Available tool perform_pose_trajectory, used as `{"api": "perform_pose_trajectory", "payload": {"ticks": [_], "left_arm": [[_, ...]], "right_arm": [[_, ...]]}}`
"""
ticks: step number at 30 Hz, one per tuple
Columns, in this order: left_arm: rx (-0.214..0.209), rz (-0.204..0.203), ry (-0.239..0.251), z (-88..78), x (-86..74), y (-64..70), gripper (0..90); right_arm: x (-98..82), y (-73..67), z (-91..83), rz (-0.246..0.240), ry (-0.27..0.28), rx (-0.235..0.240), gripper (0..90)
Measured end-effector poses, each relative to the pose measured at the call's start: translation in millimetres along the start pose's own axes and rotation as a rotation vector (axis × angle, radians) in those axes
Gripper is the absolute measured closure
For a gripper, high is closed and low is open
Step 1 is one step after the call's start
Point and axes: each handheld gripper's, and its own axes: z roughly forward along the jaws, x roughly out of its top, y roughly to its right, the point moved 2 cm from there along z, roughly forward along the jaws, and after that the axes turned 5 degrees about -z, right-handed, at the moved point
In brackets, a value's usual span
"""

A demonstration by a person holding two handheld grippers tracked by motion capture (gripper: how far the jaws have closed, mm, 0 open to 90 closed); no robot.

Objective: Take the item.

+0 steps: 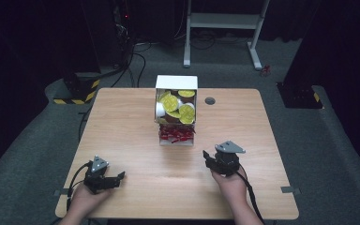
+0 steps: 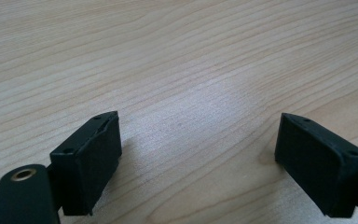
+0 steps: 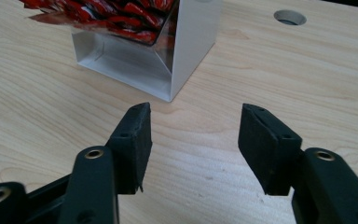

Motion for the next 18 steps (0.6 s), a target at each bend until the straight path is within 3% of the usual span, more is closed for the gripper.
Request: {"api": "perform_pose_trajectory", "payload": {"ticks": [18], "left_arm": [[0.000, -0.001, 0.000, 0.0, 0.0, 0.0, 14.8]], "right_arm": [[21.4, -5.8, 10.3, -0.039, 0.024, -0.004, 50.0]]}}
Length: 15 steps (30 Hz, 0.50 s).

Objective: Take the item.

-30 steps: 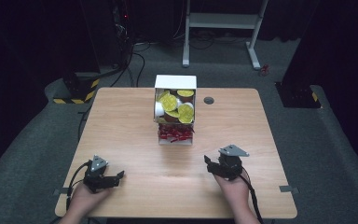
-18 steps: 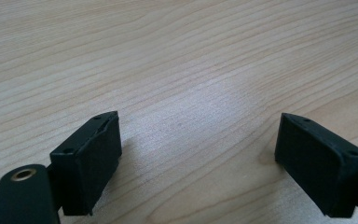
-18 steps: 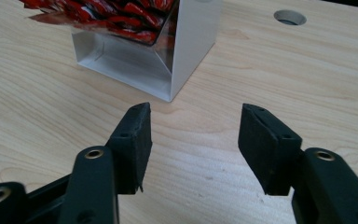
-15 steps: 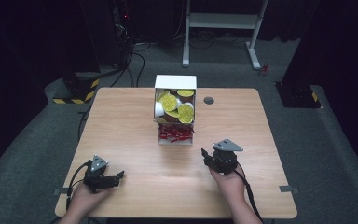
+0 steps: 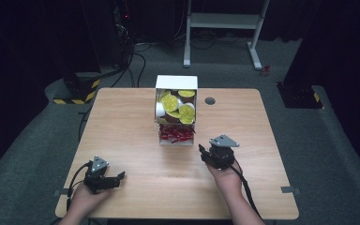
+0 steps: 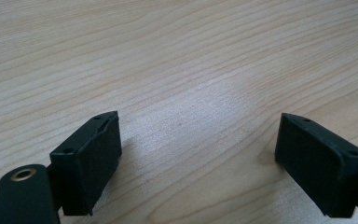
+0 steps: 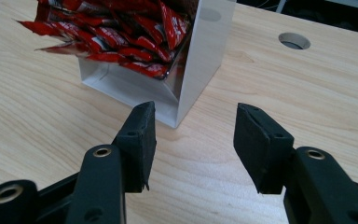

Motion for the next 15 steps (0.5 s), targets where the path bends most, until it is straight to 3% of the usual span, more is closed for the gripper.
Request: {"api": "perform_pose_trajectory", "payload": {"ticks": [15], "left_arm": [[0.000, 0.000, 0.000, 0.0, 0.0, 0.0, 14.8]], "right_arm": [[20.3, -2.5, 9.3, -0.037, 0.004, 0.003, 54.1]]}}
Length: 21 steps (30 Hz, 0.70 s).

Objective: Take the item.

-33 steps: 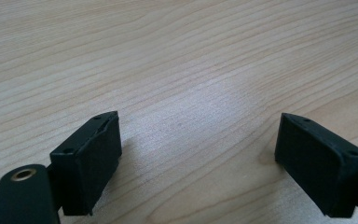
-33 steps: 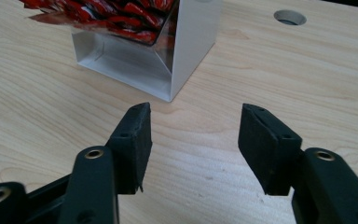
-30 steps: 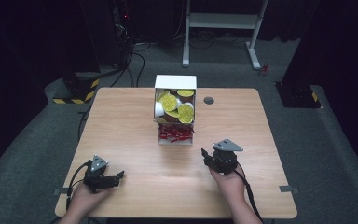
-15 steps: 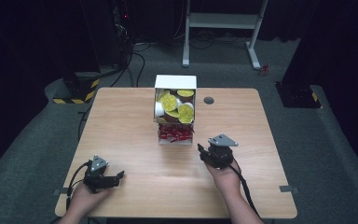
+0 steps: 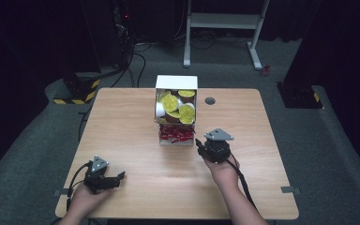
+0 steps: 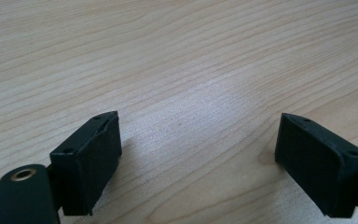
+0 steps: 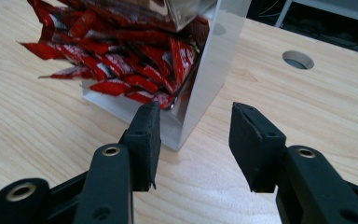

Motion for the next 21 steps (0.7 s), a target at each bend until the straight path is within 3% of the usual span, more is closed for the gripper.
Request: {"api": "perform_pose_trajectory", "payload": {"ticks": [13, 21], "left_arm": [[0.001, 0.000, 0.001, 0.0, 0.0, 0.0, 14.8], [0.000, 0.000, 0.000, 0.0, 0.0, 0.0, 14.8]], "right_arm": [[15.3, -4.2, 6.9, -0.027, 0.028, 0.013, 59.5], [22.8, -1.8, 14.5, -0.008, 0.017, 0.023, 64.5]]}}
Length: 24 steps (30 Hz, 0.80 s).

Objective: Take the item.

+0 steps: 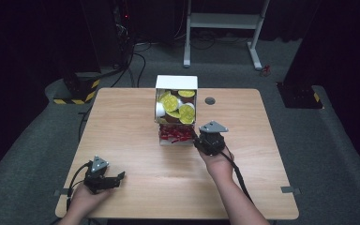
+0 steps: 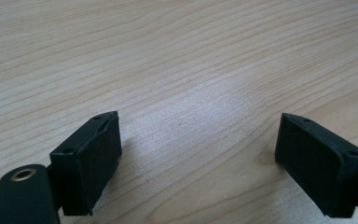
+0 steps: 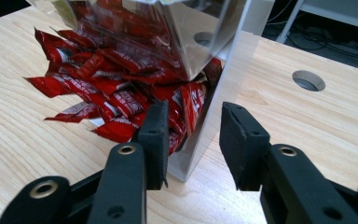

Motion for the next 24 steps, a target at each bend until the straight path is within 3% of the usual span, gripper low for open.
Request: {"api": "perform_pose_trajectory", "payload": {"ticks": [4, 24], "left_arm": [[-0.004, -0.008, 0.001, 0.0, -0.1, 0.4, 14.8], [-0.008, -0.005, 0.003, -0.2, -0.4, 0.1, 14.8]], "right_arm": [[2.6, 0.1, 3.4, -0.004, -0.001, 0.010, 67.7], [5.4, -0.7, 21.9, -0.037, -0.010, -0.029, 78.9]]}}
